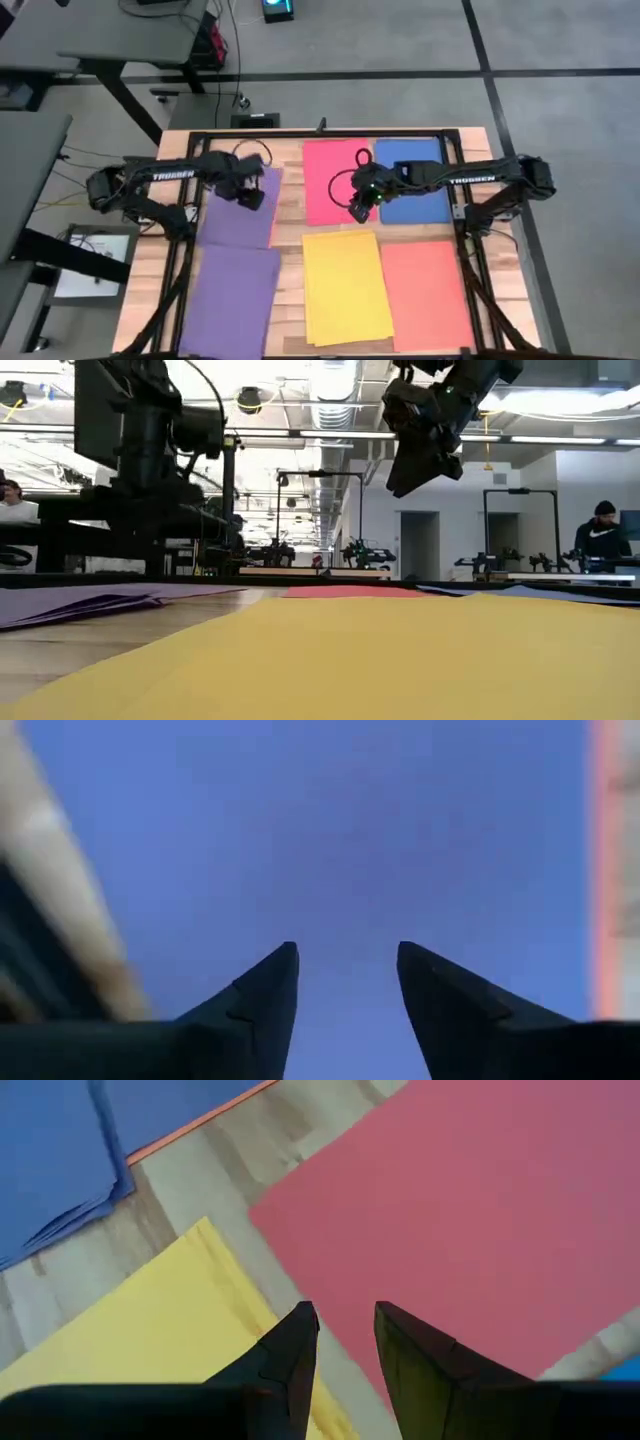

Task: Organize paper
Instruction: Stack the purple paper on top of the purple paper

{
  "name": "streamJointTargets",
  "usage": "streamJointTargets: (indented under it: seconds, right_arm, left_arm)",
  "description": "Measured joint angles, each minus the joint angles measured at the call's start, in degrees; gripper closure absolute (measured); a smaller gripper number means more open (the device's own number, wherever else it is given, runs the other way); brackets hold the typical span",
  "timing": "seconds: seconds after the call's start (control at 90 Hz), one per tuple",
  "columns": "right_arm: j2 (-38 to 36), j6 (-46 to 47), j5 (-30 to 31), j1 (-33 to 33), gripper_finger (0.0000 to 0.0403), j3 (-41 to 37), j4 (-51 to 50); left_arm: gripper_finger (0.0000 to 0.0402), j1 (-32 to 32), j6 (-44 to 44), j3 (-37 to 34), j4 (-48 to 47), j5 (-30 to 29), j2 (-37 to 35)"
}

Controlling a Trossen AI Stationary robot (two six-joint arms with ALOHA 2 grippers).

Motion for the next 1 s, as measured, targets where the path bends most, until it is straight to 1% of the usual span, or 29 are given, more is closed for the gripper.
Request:
streamJointTargets:
  seconds: [0.122, 0.233, 0.333, 0.433, 0.567, 0.856, 1.0]
  right_arm:
    - [0.0, 2.0, 0.0, -1.8, 0.0305, 0.0, 0.2]
    - [0.0, 3.3, 0.0, -2.9, 0.0305, 0.0, 0.3]
    - [0.0, 4.7, 0.0, -3.6, 0.0305, 0.0, 0.5]
    - [0.0, 5.9, 0.0, -4.1, 0.0305, 0.0, 0.5]
    - [0.0, 5.9, 0.0, -4.1, 0.0305, 0.0, 0.6]
    - [0.0, 5.9, 0.0, -4.1, 0.0305, 0.0, 0.5]
    - [0.0, 5.9, 0.0, -4.0, 0.0305, 0.0, 0.4]
  left_arm:
    - [0.0237, 10.4, 10.5, 0.0, -1.3, -1.3, 2.3]
    - [0.0237, 18.6, 17.7, 0.0, -1.3, -1.6, 5.3]
    - [0.0237, 23.7, 22.1, 0.0, -0.6, -1.7, 7.5]
    - [0.0237, 26.9, 24.6, 0.0, 0.9, -2.3, 8.8]
    - [0.0237, 27.7, 24.7, 0.0, 3.1, -1.6, 10.1]
    - [0.0237, 27.3, 25.3, 0.4, 2.8, -1.3, 19.2]
    - [0.0243, 27.3, 26.6, 0.6, 3.1, -1.1, 20.5]
